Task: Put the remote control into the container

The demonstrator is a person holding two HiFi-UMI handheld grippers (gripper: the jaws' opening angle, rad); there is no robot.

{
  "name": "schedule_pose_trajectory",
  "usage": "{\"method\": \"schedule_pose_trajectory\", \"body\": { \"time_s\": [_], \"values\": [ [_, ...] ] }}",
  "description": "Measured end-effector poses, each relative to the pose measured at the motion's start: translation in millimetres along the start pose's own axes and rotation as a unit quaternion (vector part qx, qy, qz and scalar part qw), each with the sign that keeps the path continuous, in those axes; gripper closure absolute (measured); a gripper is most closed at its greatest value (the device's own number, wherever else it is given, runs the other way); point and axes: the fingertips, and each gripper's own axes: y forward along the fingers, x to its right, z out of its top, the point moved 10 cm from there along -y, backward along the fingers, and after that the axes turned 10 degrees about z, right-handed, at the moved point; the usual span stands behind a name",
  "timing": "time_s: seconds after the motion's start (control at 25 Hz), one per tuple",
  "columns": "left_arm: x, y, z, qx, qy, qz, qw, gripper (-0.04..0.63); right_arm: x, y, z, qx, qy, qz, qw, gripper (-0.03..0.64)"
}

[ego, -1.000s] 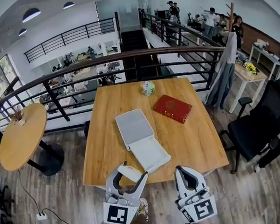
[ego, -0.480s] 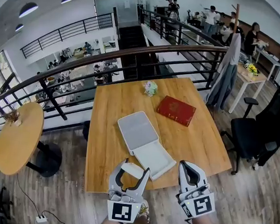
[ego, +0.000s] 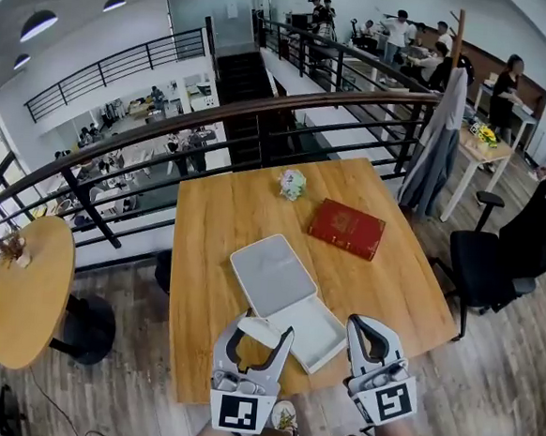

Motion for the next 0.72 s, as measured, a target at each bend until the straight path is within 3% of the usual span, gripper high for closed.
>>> {"method": "schedule_pose_trajectory", "body": {
  "time_s": [0.08, 0.2, 0.72],
  "values": [
    [-7, 9, -5, 0.001, 0.0, -0.008, 1.0, 0.31, 1, 8, -2, 0.0, -0.001, -0.003, 1.0, 0.598],
    [-13, 15, -14, -0.019, -0.035, -0.009, 0.9992, 0.308, 0, 17, -1, -0.001, -0.005, -0.005, 1.0, 0.598],
    [-19, 27, -23, -0.01, -0.032, -0.03, 0.999, 0.308, 1, 32, -4, -0.011, -0.009, -0.009, 1.0, 0.6]
  ]
}}
